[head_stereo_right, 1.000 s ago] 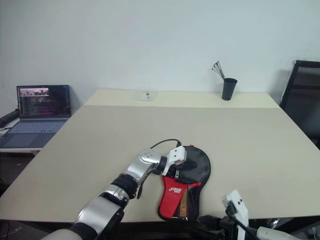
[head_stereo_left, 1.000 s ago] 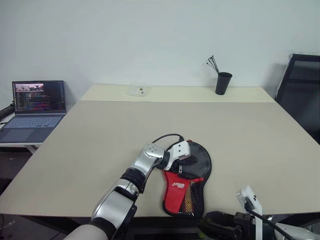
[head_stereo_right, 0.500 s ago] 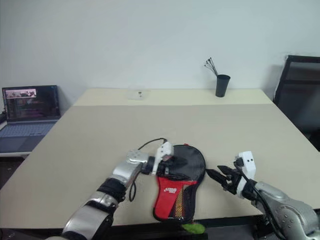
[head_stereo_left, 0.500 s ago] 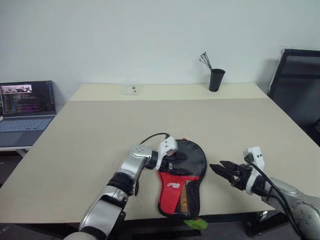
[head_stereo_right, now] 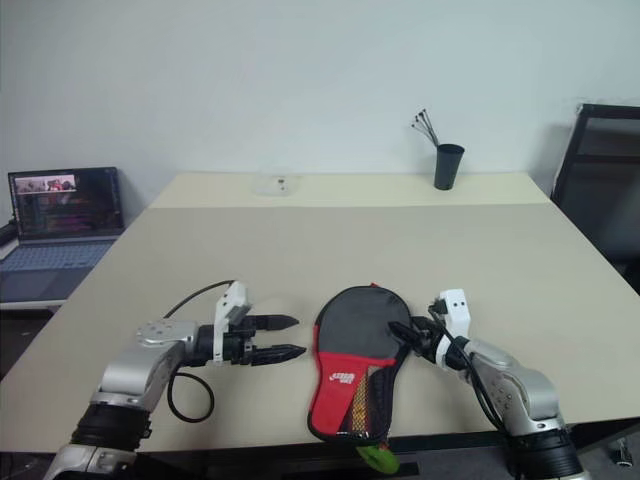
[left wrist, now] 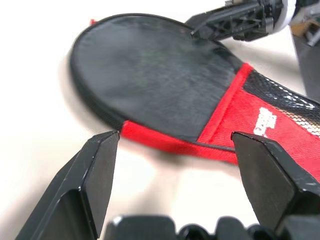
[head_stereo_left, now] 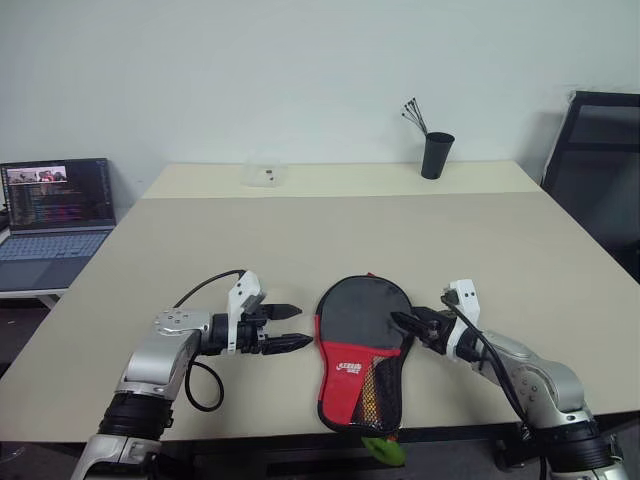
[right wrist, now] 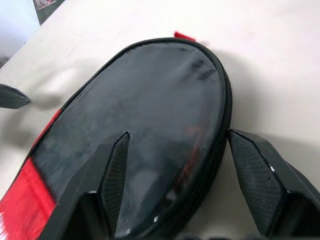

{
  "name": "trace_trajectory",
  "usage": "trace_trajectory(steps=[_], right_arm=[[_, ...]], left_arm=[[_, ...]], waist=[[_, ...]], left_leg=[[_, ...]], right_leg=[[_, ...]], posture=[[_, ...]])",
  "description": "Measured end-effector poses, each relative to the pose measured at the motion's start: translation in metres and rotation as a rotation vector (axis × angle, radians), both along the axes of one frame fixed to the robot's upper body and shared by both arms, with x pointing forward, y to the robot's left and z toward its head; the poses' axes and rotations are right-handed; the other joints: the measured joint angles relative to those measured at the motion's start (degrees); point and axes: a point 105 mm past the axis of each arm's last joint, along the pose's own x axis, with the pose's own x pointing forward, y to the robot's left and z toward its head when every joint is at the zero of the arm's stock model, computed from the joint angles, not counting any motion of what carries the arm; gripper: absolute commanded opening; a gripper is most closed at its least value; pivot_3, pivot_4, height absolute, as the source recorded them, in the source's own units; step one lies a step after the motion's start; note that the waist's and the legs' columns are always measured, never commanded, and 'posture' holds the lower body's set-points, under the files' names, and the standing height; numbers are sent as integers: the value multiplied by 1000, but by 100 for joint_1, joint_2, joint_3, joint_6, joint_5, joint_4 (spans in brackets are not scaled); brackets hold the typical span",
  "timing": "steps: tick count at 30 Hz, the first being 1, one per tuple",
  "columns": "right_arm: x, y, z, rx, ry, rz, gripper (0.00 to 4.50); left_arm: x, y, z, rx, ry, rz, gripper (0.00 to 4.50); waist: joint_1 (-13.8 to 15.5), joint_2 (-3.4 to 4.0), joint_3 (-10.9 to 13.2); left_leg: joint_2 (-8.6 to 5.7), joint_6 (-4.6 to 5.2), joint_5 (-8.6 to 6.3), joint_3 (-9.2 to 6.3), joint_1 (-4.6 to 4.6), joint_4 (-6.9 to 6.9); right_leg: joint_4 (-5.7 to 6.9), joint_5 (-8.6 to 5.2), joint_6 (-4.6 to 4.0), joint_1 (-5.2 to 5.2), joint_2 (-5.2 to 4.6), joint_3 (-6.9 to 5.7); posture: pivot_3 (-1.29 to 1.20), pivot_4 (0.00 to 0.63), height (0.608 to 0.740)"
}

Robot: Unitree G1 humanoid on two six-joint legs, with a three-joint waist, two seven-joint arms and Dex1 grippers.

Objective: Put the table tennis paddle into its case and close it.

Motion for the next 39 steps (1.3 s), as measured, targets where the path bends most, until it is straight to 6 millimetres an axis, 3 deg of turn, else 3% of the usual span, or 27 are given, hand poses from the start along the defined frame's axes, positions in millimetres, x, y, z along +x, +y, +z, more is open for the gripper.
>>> trace_trajectory(steps=[2,5,13,24,32,36,39], right_arm=[[4,0,-3,-16,4,4,3344],[11,3,-3,-33,-5,8,2739],[18,10,1,-39,-20,53,18],[25,31,7,-51,-38,152,18],[26,30,3,-90,-53,165,18],[30,22,2,-104,-44,146,1019],[38,-4,4,-155,-43,87,2021]], left_arm=[[-2,0,-2,-3,5,19,3910],[-3,0,-3,0,-3,42,3910],[-8,2,-3,-7,-17,71,3910],[-12,4,-2,1,-16,89,3910],[-11,1,2,1,-40,101,3910],[-9,-5,3,-26,-46,120,3910],[-8,-11,6,-37,-67,135,3910]], waist=[[-3,-1,1],[-11,-2,2],[-29,1,4],[-44,2,5],[-41,2,5],[-32,1,5],[-3,1,6]], left_leg=[[-1,0,0,3,0,0],[2,0,0,0,0,0],[4,0,0,0,5,-1],[4,0,0,0,8,-2],[5,0,0,5,7,-2],[4,-1,1,5,6,0],[0,-1,1,6,5,5]], right_leg=[[0,1,1,0,-3,3],[8,0,1,-5,1,2],[24,-1,-3,-12,10,2],[33,-4,-9,-17,11,2],[34,-4,-9,-17,10,9],[36,-4,-9,-17,5,10],[36,-4,-9,-15,0,10]], posture=[[0,150,740],[0,150,740],[0,150,740],[0,150,740],[0,150,740],[0,150,740],[0,150,740]])
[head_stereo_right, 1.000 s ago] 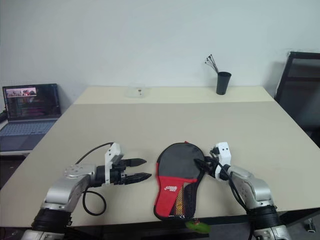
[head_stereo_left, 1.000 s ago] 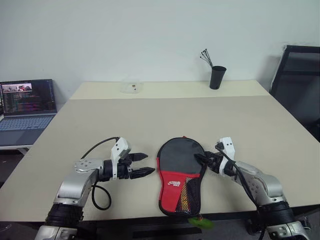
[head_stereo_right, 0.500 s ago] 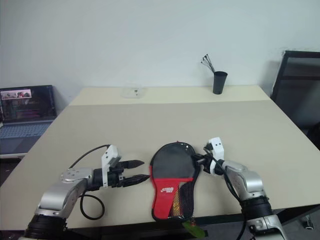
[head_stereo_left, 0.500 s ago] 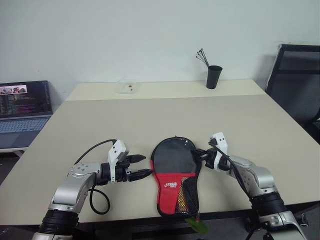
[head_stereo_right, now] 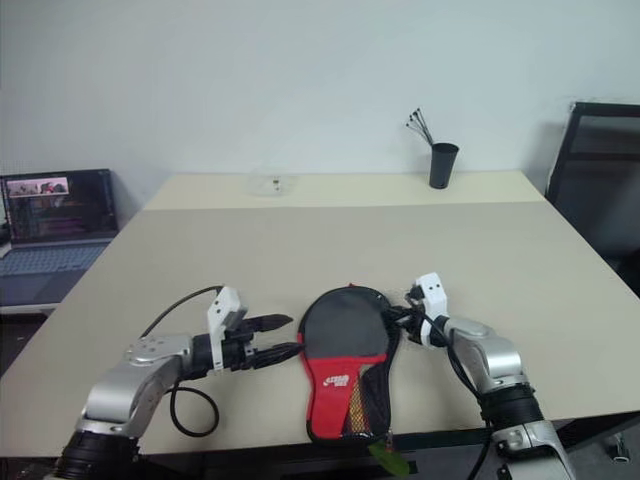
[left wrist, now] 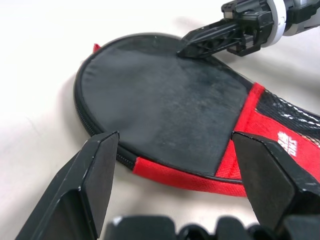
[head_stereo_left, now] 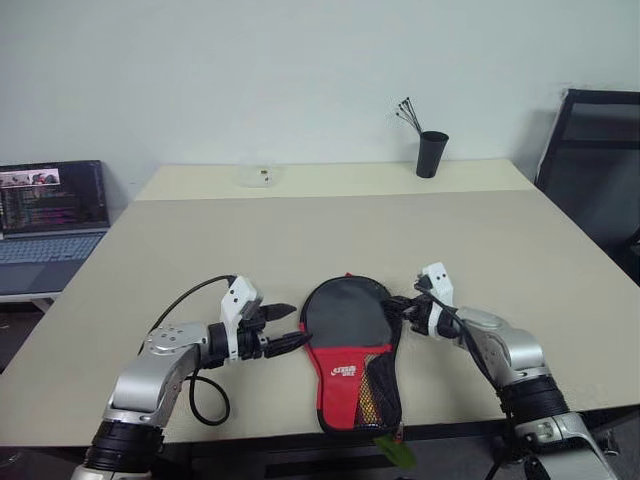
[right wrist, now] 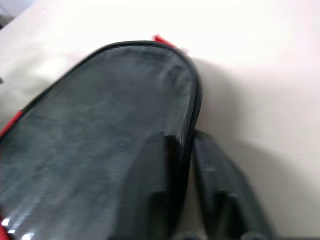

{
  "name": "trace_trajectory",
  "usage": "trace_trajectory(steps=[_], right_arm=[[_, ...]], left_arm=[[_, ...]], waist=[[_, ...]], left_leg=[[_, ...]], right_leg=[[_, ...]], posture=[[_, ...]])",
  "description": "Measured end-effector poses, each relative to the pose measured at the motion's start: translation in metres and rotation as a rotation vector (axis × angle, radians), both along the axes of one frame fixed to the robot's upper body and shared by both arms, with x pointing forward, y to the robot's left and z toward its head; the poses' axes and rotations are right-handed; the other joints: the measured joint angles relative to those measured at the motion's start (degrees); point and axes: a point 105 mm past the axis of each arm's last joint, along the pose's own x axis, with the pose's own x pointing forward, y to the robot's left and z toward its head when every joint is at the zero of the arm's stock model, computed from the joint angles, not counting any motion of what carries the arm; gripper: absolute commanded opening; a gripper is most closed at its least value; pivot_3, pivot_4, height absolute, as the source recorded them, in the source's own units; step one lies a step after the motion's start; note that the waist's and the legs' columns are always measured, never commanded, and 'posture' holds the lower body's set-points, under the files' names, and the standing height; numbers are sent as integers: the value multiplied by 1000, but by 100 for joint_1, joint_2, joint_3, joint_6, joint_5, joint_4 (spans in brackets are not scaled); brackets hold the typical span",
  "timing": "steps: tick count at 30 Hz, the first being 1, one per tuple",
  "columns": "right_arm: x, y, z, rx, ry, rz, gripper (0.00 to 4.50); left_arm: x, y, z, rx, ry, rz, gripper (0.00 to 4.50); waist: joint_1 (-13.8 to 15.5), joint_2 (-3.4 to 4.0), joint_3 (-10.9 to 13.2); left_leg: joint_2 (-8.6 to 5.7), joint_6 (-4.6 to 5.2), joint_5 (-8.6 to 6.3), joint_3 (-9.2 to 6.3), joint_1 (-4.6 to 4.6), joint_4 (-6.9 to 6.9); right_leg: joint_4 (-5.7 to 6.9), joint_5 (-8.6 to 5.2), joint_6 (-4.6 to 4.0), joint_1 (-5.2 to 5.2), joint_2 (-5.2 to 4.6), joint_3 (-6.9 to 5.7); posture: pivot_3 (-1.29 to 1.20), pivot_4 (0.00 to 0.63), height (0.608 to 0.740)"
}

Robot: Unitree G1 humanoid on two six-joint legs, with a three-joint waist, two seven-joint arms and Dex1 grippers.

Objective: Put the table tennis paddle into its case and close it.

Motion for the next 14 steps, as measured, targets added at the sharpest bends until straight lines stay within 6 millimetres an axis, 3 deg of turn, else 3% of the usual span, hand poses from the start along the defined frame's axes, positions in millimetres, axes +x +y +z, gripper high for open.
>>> trace_trajectory(steps=[2,6,9,11,14], right_arm=[[3,-18,5,-10,-13,-35,2671],[-5,-64,10,15,0,-131,2671],[-13,-88,23,58,-10,-190,2671],[-21,-91,36,86,-35,-189,2671],[-43,-78,48,86,-46,-108,2671]], left_arm=[[0,-2,1,-3,-10,13,3910],[-1,0,-3,-9,-16,40,3910],[-1,0,-5,-11,-20,53,3910],[0,0,-4,-13,-31,53,3910],[0,1,-6,-17,-28,57,3910]], waist=[[11,-1,0],[7,-2,2],[-1,-1,9],[-15,0,9],[-16,0,10]], left_leg=[[0,0,0,0,-1,1],[0,0,0,0,-3,-4],[-1,0,0,0,-1,-4],[0,0,0,1,4,-4],[3,0,0,-5,9,-4]], right_leg=[[-2,0,0,2,-1,0],[-6,0,0,1,-1,0],[-2,0,0,0,1,0],[0,0,0,1,3,1],[3,-1,0,1,9,-5]], posture=[[0,150,740],[0,150,740],[0,150,740],[0,150,740],[0,150,740]])
